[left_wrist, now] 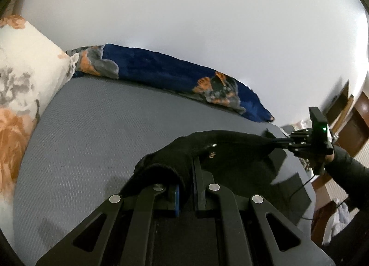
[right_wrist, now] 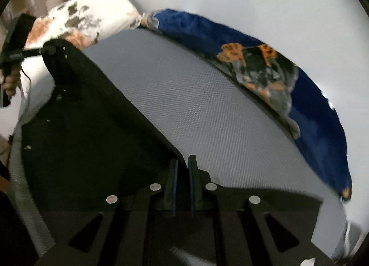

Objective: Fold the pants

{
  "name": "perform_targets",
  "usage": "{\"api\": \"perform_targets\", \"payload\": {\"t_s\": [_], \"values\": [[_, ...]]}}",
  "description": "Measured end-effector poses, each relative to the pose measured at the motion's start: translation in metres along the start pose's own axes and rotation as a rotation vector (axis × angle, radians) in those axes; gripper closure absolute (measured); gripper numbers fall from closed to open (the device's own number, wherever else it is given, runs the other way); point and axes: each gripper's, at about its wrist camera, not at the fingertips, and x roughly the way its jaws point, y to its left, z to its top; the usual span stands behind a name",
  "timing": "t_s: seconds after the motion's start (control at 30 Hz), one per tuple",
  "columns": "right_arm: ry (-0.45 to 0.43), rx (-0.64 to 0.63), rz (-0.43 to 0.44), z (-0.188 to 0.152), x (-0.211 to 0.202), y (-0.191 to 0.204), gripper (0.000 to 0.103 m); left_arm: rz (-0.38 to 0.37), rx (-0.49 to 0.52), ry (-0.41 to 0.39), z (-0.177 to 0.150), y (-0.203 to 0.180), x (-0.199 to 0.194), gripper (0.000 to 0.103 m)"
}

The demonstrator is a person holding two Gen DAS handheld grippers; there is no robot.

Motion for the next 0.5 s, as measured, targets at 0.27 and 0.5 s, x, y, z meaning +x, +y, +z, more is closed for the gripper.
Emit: {"api": "perform_targets", "payload": {"t_s": [0.27, 0.5], "values": [[0.031, 0.117, 0.054, -0.08, -0.035, 0.054, 0.098, -0.019, 0.048, 0.076, -0.06, -0.022, -0.036, 0.094], [0.086, 0.206, 0.12, -0.126, -0.014, 0.076, 0.098, 0.024, 0.044, 0.259, -0.115, -0.017, -0.03, 0.091]]}}
